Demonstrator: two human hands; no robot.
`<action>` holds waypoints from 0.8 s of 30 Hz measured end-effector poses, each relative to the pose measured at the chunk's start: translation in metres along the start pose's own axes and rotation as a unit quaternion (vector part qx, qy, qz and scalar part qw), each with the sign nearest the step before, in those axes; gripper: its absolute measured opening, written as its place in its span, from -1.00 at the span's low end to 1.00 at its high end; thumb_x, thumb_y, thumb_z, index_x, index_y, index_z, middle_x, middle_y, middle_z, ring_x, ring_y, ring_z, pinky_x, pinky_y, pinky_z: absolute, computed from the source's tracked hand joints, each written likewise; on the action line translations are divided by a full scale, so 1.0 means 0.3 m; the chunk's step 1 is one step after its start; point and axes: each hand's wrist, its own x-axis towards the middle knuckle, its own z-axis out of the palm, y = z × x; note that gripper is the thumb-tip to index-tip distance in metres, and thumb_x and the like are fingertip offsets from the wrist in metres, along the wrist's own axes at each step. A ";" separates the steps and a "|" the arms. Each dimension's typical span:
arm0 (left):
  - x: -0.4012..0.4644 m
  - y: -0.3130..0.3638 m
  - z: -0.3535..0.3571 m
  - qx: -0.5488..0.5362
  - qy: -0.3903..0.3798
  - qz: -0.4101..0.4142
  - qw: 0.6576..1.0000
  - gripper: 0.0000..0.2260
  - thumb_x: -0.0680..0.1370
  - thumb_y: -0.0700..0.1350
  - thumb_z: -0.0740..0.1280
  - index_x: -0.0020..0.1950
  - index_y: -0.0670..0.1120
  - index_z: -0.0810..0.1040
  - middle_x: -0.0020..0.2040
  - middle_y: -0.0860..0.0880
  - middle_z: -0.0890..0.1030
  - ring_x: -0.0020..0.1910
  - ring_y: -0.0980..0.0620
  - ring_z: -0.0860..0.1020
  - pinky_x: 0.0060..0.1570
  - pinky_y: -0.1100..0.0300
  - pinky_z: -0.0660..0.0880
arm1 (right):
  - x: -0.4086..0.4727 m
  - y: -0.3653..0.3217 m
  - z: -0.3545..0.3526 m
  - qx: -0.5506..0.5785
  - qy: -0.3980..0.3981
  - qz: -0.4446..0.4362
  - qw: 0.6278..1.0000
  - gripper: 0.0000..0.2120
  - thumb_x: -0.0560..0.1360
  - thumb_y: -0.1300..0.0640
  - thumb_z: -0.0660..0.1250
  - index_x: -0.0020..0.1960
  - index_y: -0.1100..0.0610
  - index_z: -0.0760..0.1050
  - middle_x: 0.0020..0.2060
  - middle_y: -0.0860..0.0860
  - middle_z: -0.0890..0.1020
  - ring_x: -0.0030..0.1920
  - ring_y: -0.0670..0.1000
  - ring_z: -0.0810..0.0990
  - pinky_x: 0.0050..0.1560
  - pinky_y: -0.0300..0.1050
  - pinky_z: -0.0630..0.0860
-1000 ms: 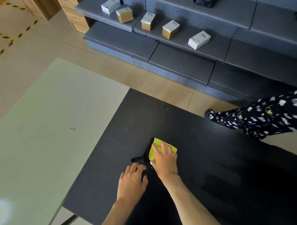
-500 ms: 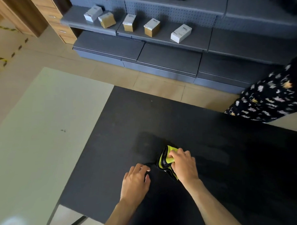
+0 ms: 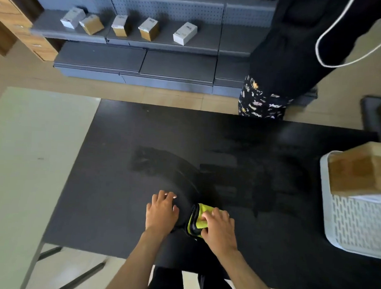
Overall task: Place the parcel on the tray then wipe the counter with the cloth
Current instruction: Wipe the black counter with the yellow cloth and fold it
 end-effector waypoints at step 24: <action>0.122 -0.069 0.124 -0.041 -0.010 0.031 0.999 -0.41 0.65 -0.04 0.22 0.64 0.19 0.08 0.68 -0.02 -0.01 0.65 -0.13 -0.15 0.56 -0.25 0.05 | 0.786 -0.008 -0.256 0.098 0.210 0.017 0.973 -0.63 0.52 0.37 0.35 0.19 -0.01 0.65 0.21 0.01 0.55 0.24 0.16 0.47 0.13 0.15 0.43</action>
